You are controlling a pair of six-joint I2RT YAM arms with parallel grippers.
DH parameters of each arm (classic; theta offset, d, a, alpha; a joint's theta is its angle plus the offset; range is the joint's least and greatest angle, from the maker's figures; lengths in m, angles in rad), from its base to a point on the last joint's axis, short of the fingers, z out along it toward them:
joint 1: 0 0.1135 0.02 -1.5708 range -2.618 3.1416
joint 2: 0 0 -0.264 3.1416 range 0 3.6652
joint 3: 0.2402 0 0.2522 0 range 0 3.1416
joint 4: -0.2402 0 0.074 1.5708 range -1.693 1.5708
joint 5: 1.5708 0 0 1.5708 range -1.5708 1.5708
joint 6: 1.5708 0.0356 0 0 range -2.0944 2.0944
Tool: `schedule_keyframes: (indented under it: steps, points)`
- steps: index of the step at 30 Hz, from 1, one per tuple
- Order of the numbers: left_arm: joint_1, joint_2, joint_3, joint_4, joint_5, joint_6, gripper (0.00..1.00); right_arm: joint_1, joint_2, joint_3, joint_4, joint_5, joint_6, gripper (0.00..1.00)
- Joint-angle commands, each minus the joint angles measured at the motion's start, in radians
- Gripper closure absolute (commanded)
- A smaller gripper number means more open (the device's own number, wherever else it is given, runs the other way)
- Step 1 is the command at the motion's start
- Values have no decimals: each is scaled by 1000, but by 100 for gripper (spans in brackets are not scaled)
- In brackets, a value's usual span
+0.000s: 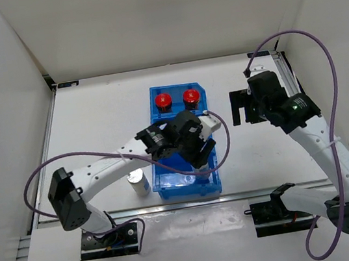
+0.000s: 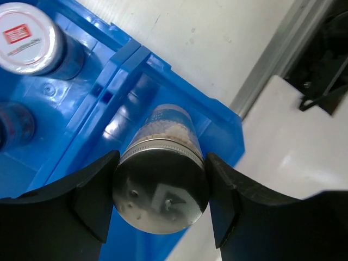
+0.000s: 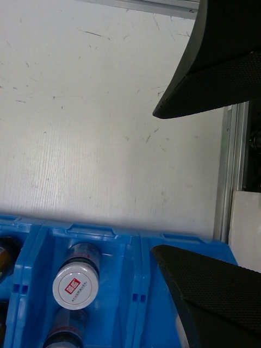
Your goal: Organize the condiment bottles
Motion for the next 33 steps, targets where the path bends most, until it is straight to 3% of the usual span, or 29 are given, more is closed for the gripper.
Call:
schedule_keyframes:
  steps: [1,5,7,8,10,14,20,23,28,33]
  points:
    - [-36,24,-8,125,-59,27,89,-7,-30,-20,-24,6,17,0]
    - [-62,77,-22,165,-148,36,89,-7,-50,-31,-24,-4,17,0]
    - [-76,88,-22,156,-189,47,76,-7,-50,-42,-24,-14,17,0]
    - [-85,88,-13,156,-214,59,48,-7,-50,-42,-24,-14,17,0]
    - [-85,88,2,129,-243,59,0,-7,-50,-42,-24,-14,17,0]
    - [-85,88,111,47,-403,59,0,-7,-59,-72,-10,-14,17,0]
    - [-85,-72,225,-48,-531,73,0,-7,-47,-104,27,-57,-2,0]
    - [-66,-192,161,-138,-601,-45,0,-17,-13,-114,53,-66,-11,0]
    - [98,-385,-19,-332,-492,-378,0,-26,21,-105,85,-106,-11,0]
    - [184,-464,-161,-319,-452,-470,0,-26,42,-104,96,-128,-11,0]
